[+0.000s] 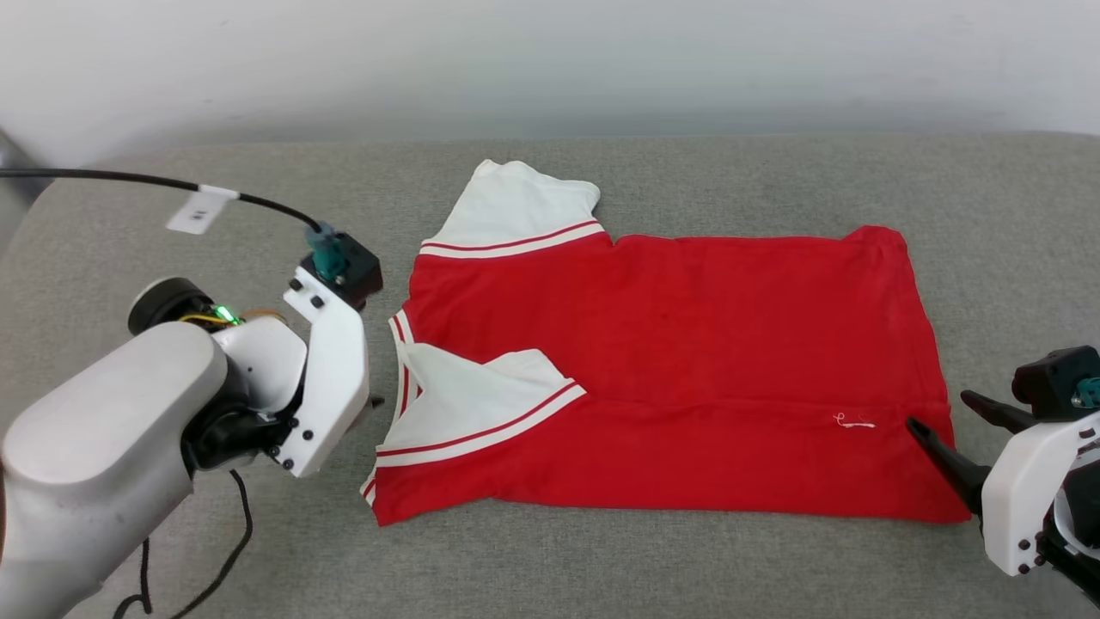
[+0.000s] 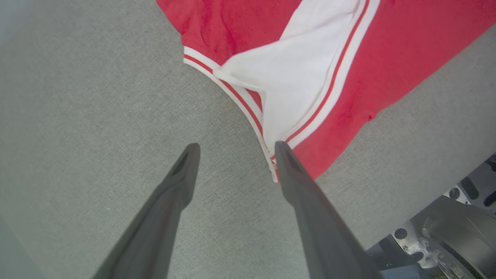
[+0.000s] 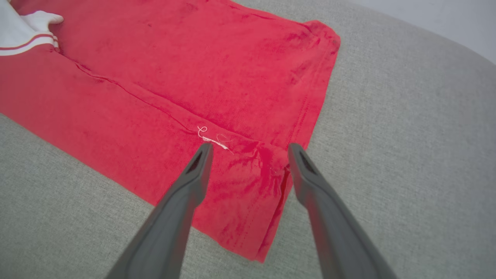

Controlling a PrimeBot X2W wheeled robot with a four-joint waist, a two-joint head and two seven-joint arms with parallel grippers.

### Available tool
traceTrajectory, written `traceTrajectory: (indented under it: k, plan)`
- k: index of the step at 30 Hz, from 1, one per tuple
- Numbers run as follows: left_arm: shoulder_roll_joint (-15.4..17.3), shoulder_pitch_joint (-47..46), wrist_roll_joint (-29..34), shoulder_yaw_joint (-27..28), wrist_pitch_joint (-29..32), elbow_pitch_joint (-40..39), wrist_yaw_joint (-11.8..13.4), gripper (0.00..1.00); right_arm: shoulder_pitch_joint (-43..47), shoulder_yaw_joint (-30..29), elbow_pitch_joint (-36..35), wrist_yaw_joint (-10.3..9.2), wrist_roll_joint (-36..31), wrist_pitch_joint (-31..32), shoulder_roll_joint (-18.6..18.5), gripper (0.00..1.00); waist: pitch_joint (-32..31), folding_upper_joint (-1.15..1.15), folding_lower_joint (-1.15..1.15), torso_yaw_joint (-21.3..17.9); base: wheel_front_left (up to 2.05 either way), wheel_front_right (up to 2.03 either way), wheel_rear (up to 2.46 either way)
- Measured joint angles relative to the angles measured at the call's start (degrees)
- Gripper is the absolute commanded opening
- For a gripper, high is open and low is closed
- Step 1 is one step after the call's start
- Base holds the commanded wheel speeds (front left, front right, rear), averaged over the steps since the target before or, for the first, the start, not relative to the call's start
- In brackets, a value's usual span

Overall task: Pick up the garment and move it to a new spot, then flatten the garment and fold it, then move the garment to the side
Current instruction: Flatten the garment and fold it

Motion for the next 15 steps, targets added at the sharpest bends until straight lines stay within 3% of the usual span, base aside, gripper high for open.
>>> traceTrajectory:
  k: [7,15]
  plan:
    - [-1.86,-0.6,-2.1,-3.34,9.39,-0.02,0.34,1.0,-0.14,0.6,-1.24,0.0,-0.1,2.02,0.47,1.0,1.35,0.0,0.0,-1.5,0.0,0.0,0.0]
    - [-2.92,0.56,-0.97,-6.65,11.18,3.48,-0.08,1.0,-1.85,1.71,-1.78,0.0,-0.43,3.0,1.18,1.0,4.19,0.0,0.0,-3.65,0.0,0.0,0.0]
